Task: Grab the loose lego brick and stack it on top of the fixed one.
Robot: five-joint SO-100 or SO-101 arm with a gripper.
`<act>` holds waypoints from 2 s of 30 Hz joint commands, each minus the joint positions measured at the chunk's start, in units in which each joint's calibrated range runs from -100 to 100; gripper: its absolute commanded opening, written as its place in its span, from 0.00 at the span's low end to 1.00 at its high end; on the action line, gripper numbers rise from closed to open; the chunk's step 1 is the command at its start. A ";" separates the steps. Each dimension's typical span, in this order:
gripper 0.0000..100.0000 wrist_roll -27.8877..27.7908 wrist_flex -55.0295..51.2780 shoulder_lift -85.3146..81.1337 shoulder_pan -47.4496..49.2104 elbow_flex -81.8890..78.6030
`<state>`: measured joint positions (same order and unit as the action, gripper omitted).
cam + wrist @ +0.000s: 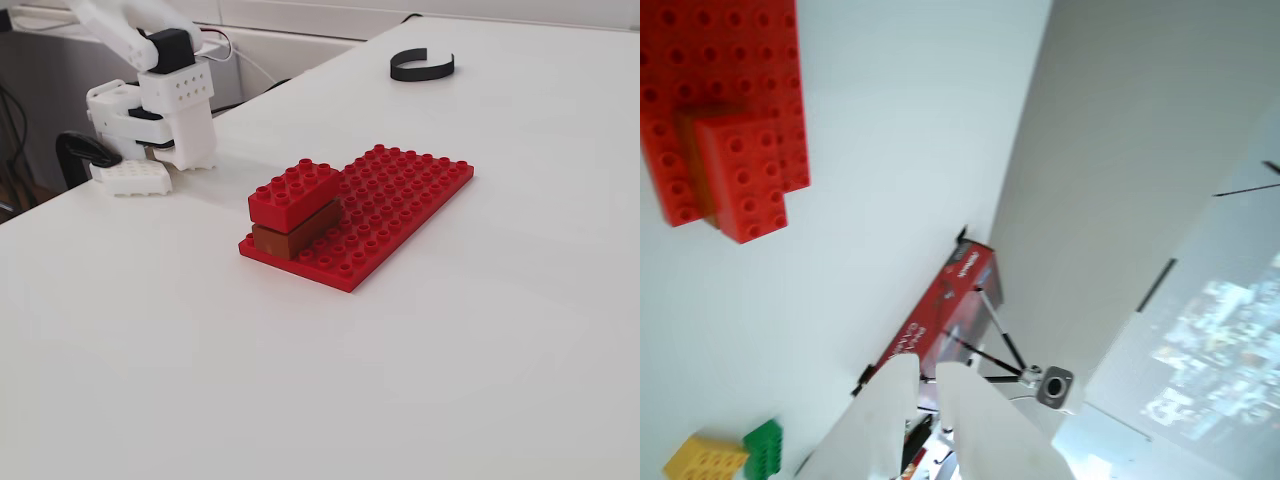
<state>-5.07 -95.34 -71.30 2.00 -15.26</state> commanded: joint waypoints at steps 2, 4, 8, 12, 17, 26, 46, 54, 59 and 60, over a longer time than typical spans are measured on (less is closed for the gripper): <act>0.01 -0.21 5.31 -26.67 0.89 -20.57; 0.01 -0.42 5.31 -28.70 0.89 -29.99; 0.01 0.05 9.04 -26.50 -0.37 -40.85; 0.01 -0.42 11.12 -28.11 -0.96 -49.62; 0.01 0.00 13.20 -28.20 -1.34 -58.94; 0.01 1.15 18.41 -28.11 -5.42 -72.16; 0.01 3.97 20.49 -28.11 -5.71 -77.50; 0.01 3.81 20.49 -28.11 -5.86 -77.50; 0.01 3.81 20.49 -28.11 -5.86 -77.50; 0.01 3.81 20.49 -28.11 -5.86 -77.50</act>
<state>-1.12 -74.53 -98.98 -3.78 -92.62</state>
